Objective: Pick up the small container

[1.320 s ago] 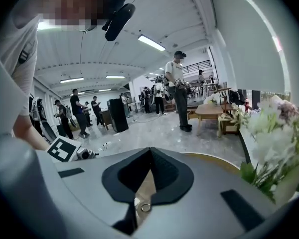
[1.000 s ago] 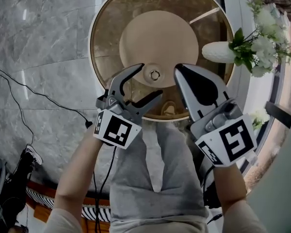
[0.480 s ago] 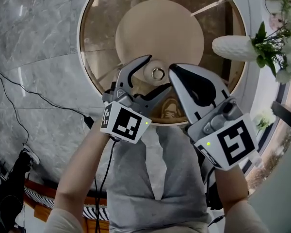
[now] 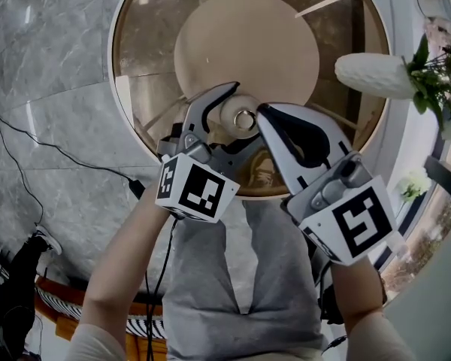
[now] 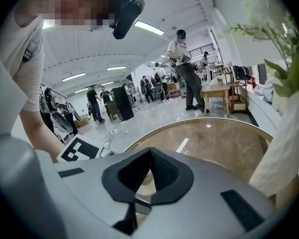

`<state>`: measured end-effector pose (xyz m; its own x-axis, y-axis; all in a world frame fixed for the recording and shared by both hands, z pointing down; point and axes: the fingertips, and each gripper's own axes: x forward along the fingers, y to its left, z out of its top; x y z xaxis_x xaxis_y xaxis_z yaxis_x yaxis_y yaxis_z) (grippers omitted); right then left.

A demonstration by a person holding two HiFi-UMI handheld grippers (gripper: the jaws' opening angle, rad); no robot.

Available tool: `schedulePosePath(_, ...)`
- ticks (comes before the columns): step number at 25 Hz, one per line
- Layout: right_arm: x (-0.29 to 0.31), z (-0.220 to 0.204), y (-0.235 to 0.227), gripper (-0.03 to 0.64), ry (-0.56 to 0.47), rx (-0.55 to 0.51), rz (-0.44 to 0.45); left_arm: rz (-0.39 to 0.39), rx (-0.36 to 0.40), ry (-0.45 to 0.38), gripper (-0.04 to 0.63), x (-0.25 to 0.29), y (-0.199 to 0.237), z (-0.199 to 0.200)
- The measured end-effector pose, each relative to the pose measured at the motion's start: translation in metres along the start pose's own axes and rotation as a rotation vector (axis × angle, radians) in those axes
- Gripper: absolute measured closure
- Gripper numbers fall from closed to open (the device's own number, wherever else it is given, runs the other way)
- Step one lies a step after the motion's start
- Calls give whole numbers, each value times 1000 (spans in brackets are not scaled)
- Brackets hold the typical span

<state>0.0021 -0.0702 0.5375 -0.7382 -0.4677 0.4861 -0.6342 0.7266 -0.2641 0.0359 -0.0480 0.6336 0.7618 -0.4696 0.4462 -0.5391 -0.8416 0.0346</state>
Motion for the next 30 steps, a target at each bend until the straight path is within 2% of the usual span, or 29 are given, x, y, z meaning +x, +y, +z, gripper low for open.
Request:
schedulePosePath(8,1,-13,0,611,20,36,10,12,8,12,250,1,3,-1)
schedulePosePath(14,4,-4,1,608,-14,31,34,8,15,16,252,2,2,-1)
schedulePosePath(16,6,-9,3,565,16,41,41,7,16,17,252,2,2,0)
schedulePosePath(17,8,-13,5,503,40,51,46,7,16,17,252,2,2,0)
schedulePosePath(18,9,-17,8,474,62,54,52,6,17,18,252,2,2,0)
schedulePosePath(22,15,-34,12,439,128,-8,49,7,17,19,252,3,1,0)
schedulePosePath(27,19,-44,13,437,157,-77,22,6,18,21,252,3,2,0)
schedulePosePath(30,19,-45,14,483,153,-105,3,0,20,21,252,3,2,1)
